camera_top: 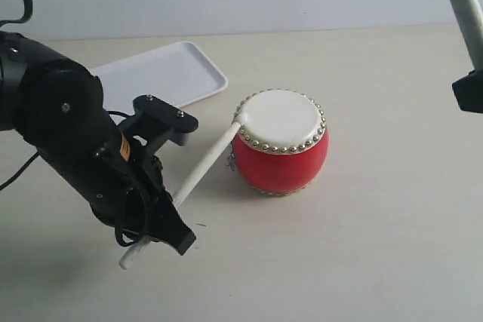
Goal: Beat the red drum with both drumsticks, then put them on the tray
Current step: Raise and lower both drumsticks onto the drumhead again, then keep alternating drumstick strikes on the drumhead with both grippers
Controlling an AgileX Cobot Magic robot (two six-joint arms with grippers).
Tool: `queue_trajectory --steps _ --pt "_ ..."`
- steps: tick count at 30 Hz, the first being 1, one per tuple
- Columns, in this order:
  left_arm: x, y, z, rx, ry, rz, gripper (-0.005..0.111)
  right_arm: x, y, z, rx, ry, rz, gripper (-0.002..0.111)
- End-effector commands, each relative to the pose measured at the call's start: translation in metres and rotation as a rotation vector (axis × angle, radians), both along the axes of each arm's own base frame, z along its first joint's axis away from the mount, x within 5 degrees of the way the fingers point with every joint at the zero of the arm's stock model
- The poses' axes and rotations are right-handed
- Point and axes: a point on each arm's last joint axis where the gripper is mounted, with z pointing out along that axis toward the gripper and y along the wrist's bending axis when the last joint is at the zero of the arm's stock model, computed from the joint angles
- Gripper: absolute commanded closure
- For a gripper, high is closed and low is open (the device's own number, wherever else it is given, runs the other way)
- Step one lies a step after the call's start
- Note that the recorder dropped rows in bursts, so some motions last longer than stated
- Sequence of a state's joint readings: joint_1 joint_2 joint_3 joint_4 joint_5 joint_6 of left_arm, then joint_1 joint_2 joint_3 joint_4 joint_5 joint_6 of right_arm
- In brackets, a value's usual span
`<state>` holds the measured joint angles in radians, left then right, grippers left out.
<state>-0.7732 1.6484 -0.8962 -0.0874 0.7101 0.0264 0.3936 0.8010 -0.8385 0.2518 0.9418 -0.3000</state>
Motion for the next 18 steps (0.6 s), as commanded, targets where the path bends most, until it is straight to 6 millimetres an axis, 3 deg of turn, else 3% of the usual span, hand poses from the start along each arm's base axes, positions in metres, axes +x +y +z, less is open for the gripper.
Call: queue_trajectory --steps 1,5,8,11,12,14,18 --pt "-0.001 -0.003 -0.009 0.011 0.025 -0.001 0.107 -0.004 -0.002 0.009 0.021 -0.068 0.001 0.108" --pt "-0.002 -0.002 0.000 0.000 0.010 -0.018 0.107 0.006 0.002 0.000 0.004 -0.025 0.000 0.108" --pt "-0.004 0.000 0.020 -0.018 -0.003 -0.022 0.107 0.023 0.009 -0.023 -0.043 0.087 0.000 0.108" --pt "-0.007 0.001 0.048 -0.056 -0.027 -0.024 0.107 0.041 0.017 -0.060 -0.109 0.257 0.002 0.108" --pt "-0.010 0.003 0.069 -0.085 -0.055 -0.029 0.107 0.052 0.022 -0.086 -0.161 0.390 0.006 0.108" --pt "-0.014 0.007 0.099 -0.139 -0.107 -0.033 0.107 0.063 0.030 -0.116 -0.198 0.570 0.010 0.108" --pt "-0.022 0.015 0.134 -0.211 -0.179 -0.037 0.107 0.078 0.037 -0.157 -0.278 0.772 0.017 0.108"
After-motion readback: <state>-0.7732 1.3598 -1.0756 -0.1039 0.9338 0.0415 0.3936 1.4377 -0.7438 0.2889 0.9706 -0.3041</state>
